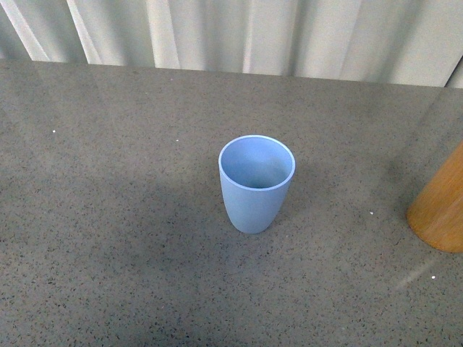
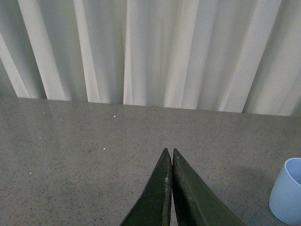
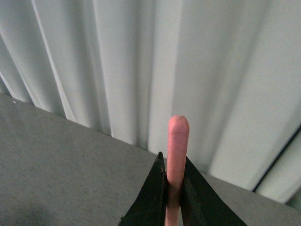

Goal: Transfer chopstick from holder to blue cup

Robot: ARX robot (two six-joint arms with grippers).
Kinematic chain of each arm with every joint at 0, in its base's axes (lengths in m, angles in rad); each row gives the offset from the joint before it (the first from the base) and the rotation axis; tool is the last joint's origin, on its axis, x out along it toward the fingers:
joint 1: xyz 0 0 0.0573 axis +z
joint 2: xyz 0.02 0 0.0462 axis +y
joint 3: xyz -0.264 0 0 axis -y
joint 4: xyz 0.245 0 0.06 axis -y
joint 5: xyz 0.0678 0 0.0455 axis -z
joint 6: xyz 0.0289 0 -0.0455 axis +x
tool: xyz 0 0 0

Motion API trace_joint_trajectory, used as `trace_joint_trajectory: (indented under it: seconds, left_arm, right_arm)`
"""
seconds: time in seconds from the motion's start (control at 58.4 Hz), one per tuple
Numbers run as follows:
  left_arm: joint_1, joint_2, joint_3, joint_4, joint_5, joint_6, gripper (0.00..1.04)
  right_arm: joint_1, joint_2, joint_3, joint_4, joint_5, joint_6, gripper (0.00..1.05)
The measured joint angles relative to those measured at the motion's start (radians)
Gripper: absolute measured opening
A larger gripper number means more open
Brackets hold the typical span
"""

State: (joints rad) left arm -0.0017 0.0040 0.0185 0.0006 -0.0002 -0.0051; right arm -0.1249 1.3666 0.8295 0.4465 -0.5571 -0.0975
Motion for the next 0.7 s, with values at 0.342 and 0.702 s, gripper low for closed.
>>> trace_joint_trajectory:
  seconds: [0.342,0.702]
  left_arm:
    - [0.000,0.000,0.000,0.000,0.000,0.000,0.04]
    - [0.000,0.000,0.000,0.000,0.000,0.000,0.04]
  right_arm:
    - [0.347,0.105,-0.070,0.161,0.139,0.202,0.03]
    - [0.502,0.258,-0.043,0.230,0.208,0.255,0.03]
